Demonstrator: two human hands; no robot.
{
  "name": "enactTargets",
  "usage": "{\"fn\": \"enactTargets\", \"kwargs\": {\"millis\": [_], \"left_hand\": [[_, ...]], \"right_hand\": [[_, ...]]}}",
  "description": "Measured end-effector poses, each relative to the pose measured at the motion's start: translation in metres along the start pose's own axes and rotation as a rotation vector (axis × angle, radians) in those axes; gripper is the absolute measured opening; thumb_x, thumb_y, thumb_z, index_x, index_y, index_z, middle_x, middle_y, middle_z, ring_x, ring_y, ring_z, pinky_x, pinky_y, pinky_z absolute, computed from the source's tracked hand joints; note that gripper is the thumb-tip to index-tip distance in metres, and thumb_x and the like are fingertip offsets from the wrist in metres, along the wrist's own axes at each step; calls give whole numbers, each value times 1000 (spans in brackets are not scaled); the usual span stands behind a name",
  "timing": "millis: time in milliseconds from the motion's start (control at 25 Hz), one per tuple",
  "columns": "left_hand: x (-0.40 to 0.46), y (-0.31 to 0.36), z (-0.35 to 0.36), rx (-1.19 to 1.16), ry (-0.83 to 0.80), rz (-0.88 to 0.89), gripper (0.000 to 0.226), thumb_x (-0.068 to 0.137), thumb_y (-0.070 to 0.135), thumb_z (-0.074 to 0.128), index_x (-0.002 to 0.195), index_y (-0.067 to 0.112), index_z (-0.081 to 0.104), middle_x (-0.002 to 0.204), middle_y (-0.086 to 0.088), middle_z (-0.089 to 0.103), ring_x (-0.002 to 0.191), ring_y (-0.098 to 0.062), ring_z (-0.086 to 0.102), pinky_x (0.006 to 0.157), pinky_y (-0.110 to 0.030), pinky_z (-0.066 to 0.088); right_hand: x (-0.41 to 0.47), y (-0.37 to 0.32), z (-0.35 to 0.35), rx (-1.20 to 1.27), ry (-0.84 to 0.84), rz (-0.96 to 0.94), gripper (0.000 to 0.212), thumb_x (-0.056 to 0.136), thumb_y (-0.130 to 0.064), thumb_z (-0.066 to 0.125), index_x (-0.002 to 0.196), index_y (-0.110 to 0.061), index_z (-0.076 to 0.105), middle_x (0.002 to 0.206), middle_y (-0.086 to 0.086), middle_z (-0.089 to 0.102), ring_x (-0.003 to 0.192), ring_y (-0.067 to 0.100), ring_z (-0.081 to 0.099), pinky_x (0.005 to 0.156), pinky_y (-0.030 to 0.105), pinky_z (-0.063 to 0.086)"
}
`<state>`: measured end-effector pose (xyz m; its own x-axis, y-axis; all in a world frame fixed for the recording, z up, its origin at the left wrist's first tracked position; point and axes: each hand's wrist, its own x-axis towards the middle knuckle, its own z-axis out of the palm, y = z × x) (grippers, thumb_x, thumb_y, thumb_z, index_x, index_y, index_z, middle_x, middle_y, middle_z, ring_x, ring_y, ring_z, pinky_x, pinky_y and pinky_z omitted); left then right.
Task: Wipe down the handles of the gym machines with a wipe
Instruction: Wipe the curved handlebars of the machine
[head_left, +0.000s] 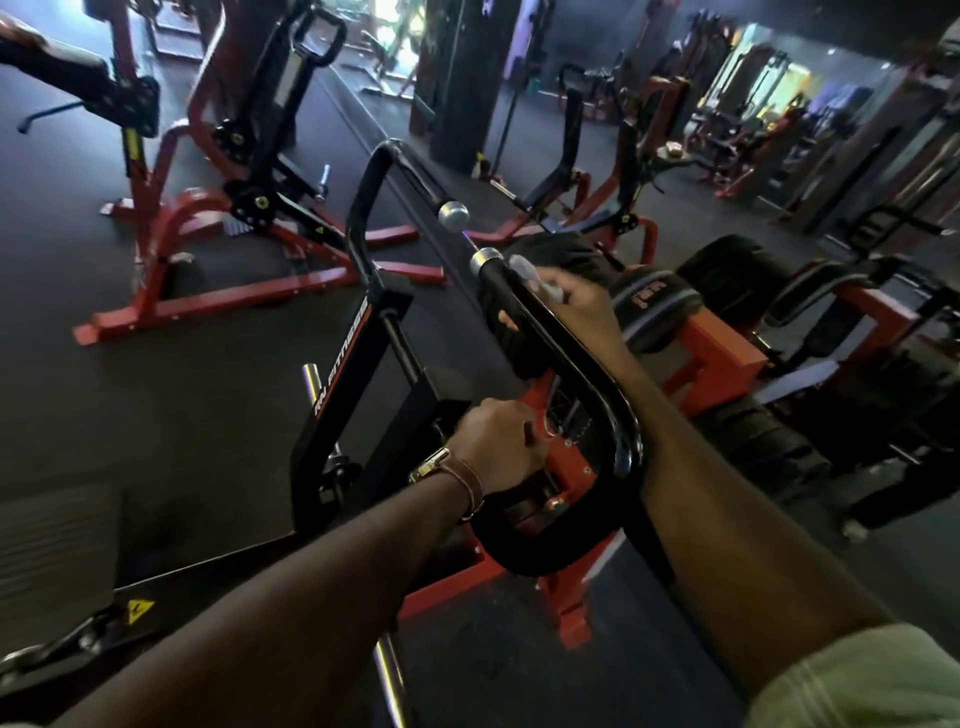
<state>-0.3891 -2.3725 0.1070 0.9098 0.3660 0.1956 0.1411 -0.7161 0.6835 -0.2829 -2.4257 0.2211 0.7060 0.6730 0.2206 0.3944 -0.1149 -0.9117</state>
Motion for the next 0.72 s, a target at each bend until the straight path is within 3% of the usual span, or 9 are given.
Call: {"fn": "enactTargets", "kwargs": {"millis": [120,200,320,400,480,600,640,720], "left_hand": [[0,-1,2,-24,57,24,24,85,31,66,65,25,54,62,11,54,61,-14,56,56,-23,39],[1,-1,2,-24,78,48,26,83,32,68,63,25,52,61,10,55,59,-14,55,56,-22,37],[2,0,1,-33,72,33,33,84,32,70,59,24,51,59,9,56,55,-13,54,55,-21,36],[1,0,0,-56,67,10,37,83,33,71,55,27,48,59,10,57,55,-11,55,54,-21,37],[-1,0,0,-27,41,-26,32,82,35,71,58,25,52,64,8,61,61,-14,60,54,-22,40],[2,2,4,67,-43,-86,24,79,38,67,68,18,60,72,4,63,65,-18,61,54,-24,46],[5,4,4,131,-90,-103,22,76,39,66,69,18,61,74,2,62,64,-19,60,54,-26,49],[7,11,3,277,-206,-120,20,74,38,64,71,18,64,72,0,61,60,-20,57,52,-28,49]], "right_hand": [[-23,1,-5,219,-40,264,34,77,-47,81,88,-15,77,86,16,75,91,30,72,94,44,54],[-10,-9,-3,232,-17,266,40,82,-34,79,100,1,71,88,26,73,79,29,75,74,33,60],[13,-33,7,210,28,243,31,90,-13,73,99,15,62,86,38,66,65,35,71,57,38,59],[14,-41,3,-100,36,109,20,88,-12,74,91,5,66,87,28,71,69,28,70,63,32,59],[1,-48,-14,-522,-8,-69,7,87,-15,74,85,-9,72,85,3,72,72,7,64,65,18,51],[-26,-68,-32,-827,-171,-254,5,84,-15,77,85,-20,78,78,-12,68,71,-1,59,62,4,41],[-26,-72,-28,-929,-189,-312,10,83,-16,77,88,-24,80,80,-11,69,72,1,59,62,5,39],[-13,-74,-11,-1159,-175,-423,19,82,-19,75,96,-31,79,90,-5,72,83,12,63,67,19,41]]}}
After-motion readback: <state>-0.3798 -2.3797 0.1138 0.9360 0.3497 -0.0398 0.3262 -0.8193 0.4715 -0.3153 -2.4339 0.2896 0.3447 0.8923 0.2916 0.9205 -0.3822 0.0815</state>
